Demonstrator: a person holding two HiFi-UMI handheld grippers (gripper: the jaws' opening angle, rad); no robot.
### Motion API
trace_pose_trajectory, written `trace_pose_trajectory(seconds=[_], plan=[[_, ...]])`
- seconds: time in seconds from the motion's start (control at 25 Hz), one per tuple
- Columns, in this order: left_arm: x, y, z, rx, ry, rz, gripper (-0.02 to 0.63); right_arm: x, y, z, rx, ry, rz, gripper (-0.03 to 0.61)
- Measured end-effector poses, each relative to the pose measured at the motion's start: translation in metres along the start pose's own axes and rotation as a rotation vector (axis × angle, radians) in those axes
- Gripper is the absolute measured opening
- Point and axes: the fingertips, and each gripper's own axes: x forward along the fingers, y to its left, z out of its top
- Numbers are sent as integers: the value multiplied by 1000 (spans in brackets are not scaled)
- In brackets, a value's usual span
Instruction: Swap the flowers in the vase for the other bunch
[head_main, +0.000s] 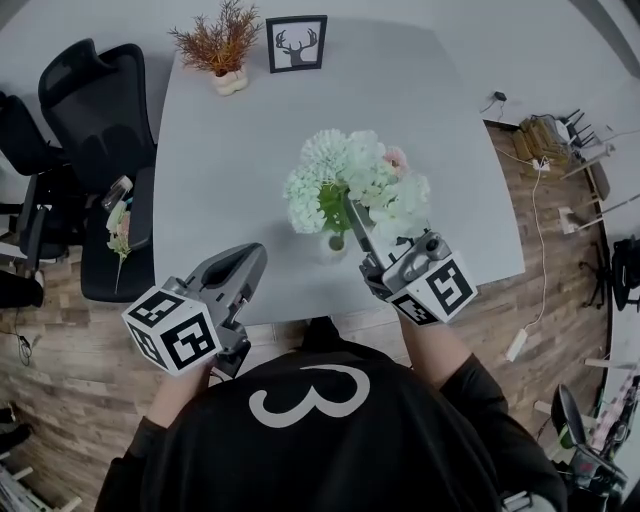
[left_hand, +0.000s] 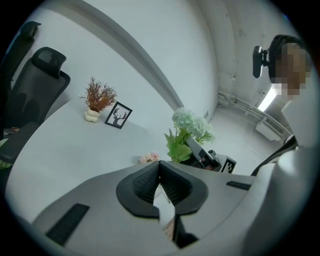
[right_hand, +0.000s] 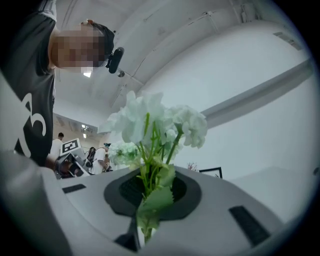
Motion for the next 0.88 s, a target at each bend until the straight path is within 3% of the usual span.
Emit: trace_pose_trajectory(seconds=[0.28,0.88], plan=[[1,7,-6,-21,-1,13,12,-6,-2,-43,46,78,-16,45],[-7,4,-9,-15,0,21,12,-10,6,-78,66,149,-24,56]])
